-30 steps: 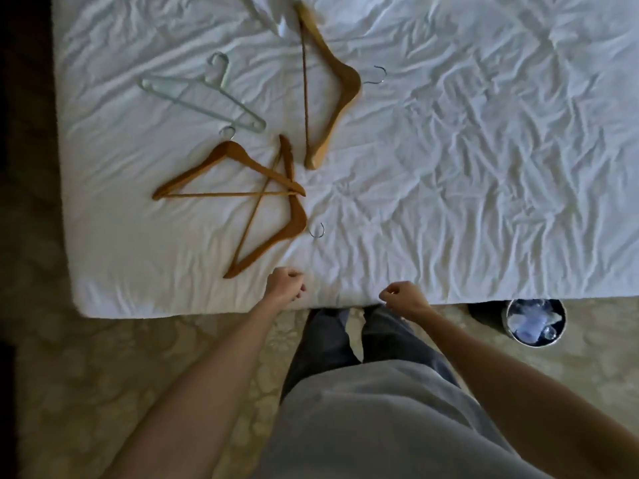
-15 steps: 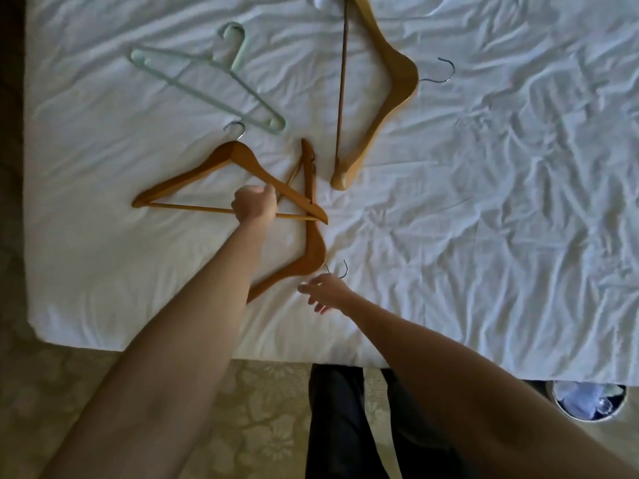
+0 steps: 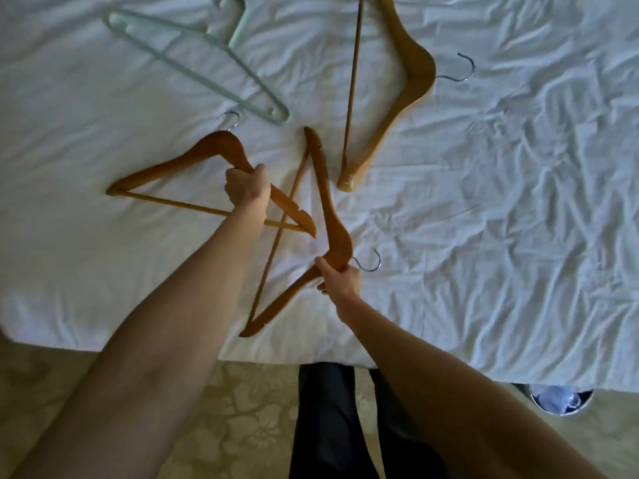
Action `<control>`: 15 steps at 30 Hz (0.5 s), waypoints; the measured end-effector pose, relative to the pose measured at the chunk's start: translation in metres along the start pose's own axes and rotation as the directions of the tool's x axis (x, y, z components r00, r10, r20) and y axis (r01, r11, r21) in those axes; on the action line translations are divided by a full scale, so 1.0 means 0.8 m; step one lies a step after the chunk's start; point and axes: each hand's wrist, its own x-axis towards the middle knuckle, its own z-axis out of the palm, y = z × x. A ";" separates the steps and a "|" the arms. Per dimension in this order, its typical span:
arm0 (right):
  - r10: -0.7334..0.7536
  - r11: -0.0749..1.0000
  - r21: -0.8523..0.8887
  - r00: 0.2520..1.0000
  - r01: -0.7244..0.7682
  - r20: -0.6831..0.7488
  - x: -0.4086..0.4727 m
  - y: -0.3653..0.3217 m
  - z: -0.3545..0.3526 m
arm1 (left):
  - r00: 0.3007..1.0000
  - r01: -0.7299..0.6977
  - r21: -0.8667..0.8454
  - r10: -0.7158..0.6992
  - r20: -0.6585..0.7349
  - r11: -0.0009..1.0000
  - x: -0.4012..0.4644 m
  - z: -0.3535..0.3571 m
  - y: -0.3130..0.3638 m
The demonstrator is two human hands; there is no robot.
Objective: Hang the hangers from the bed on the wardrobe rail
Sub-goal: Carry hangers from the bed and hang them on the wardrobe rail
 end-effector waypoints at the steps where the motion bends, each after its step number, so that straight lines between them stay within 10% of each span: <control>1: -0.041 0.999 0.003 0.999 0.040 0.003 -0.008 -0.007 -0.012 | 1.000 0.001 0.008 -0.001 -0.002 1.000 -0.013 -0.012 -0.001; 15: -0.544 0.545 -0.411 0.681 0.731 0.490 -0.249 -0.135 -0.088 | 0.992 -0.069 -0.296 0.096 0.079 0.953 -0.284 -0.232 -0.085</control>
